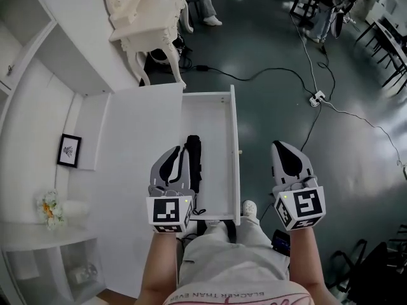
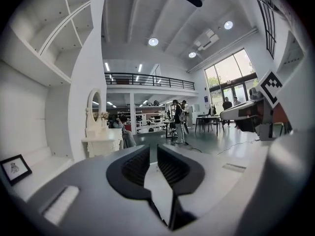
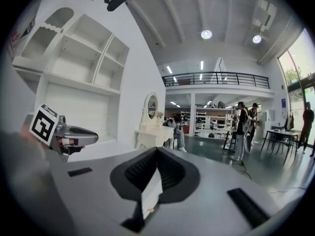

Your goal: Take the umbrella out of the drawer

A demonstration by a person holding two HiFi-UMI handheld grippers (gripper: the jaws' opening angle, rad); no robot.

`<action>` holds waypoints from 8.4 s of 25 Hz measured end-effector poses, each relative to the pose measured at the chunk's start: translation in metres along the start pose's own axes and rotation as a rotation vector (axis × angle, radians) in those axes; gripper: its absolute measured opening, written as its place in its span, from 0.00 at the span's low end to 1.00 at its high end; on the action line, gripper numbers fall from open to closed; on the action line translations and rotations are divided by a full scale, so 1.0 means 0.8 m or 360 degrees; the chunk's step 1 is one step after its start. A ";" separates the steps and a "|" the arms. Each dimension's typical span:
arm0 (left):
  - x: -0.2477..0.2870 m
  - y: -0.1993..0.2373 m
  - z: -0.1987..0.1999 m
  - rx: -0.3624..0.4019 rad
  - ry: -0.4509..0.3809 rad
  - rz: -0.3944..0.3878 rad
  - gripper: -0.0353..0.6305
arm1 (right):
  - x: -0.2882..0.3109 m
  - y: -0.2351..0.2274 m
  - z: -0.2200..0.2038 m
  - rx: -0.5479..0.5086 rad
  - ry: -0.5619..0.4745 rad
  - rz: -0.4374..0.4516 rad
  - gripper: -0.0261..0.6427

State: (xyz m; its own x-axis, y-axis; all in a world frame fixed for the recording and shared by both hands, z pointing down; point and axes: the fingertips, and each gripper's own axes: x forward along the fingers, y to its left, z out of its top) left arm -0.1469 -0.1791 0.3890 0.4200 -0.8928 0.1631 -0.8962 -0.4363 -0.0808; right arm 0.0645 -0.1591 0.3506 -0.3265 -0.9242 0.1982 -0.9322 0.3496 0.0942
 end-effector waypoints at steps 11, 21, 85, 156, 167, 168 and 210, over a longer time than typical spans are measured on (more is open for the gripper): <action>0.027 -0.028 -0.082 -0.0248 0.0285 -0.0124 0.63 | 0.022 -0.006 -0.045 0.0027 0.0153 0.0085 0.05; 0.051 -0.026 -0.167 -0.0375 0.0584 0.0013 0.64 | 0.061 -0.002 -0.079 0.0024 0.0263 0.0215 0.05; 0.094 -0.032 -0.406 -0.0604 0.1769 0.0313 0.44 | 0.094 0.031 -0.164 0.0039 0.0513 0.0625 0.05; -0.100 0.088 0.033 -0.0421 0.0044 0.0673 0.44 | 0.060 0.089 0.067 -0.0186 -0.0136 0.0713 0.05; -0.152 0.061 0.092 -0.0205 -0.0184 0.0860 0.44 | 0.046 0.083 0.099 -0.0212 -0.0298 0.0839 0.05; -0.157 0.058 0.098 -0.0183 -0.0195 0.0890 0.44 | 0.046 0.083 0.102 -0.0215 -0.0314 0.0859 0.05; -0.218 0.033 0.171 -0.0071 -0.0433 0.1038 0.45 | 0.008 0.096 0.153 -0.0366 -0.0503 0.0947 0.05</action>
State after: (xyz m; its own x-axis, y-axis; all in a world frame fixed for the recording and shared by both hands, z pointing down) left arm -0.2243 -0.0500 0.2237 -0.1890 -0.9694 -0.1570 -0.9797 0.1970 -0.0370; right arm -0.0282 -0.1571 0.2400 -0.8320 -0.5546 -0.0090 -0.5363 0.8003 0.2682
